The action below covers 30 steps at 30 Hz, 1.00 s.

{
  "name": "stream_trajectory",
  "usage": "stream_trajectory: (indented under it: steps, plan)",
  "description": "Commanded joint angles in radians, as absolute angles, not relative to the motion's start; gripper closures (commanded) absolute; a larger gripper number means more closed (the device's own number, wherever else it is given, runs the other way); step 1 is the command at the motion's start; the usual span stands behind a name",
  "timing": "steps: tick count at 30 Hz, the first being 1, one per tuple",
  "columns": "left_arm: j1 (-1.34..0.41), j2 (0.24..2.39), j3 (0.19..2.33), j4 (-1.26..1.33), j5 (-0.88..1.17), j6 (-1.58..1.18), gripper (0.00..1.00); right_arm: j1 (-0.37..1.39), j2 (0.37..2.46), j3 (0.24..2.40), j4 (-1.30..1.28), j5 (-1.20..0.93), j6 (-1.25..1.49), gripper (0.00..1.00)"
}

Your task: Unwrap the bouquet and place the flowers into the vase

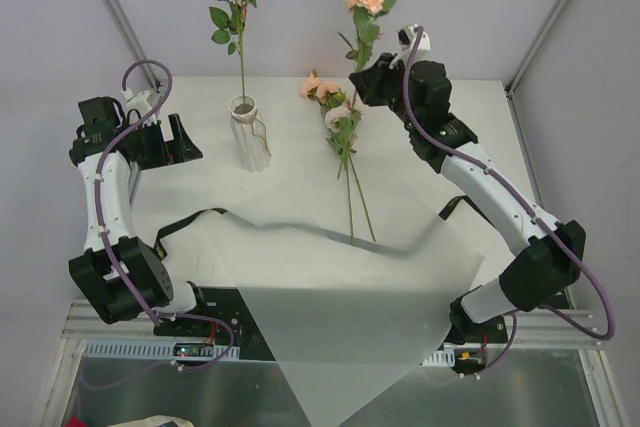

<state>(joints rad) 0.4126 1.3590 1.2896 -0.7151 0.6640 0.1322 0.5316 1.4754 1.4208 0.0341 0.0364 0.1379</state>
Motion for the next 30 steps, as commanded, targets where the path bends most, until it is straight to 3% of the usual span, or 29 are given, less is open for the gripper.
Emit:
stream_trajectory:
  steps: [1, 10, 15, 30]
  plan:
    - [0.413, 1.348, 1.339, -0.715, 0.719, 0.100, 0.01, 0.578, 1.572, 1.581, 0.460, -0.193, 0.124, 0.99]
    - [0.414, 1.348, 1.318, -0.718, 0.709, 0.138, 0.01, 0.742, 1.839, 1.969, 0.649, -0.271, -0.057, 0.99]
    - [0.413, 1.342, 1.307, -0.716, 0.719, 0.143, 0.01, 0.787, 1.969, 2.022, 0.821, -0.276, -0.138, 0.99]
    - [0.413, 1.321, 1.290, -0.736, 0.713, 0.201, 0.01, 0.792, 2.184, 2.169, 0.850, -0.244, -0.149, 0.99]
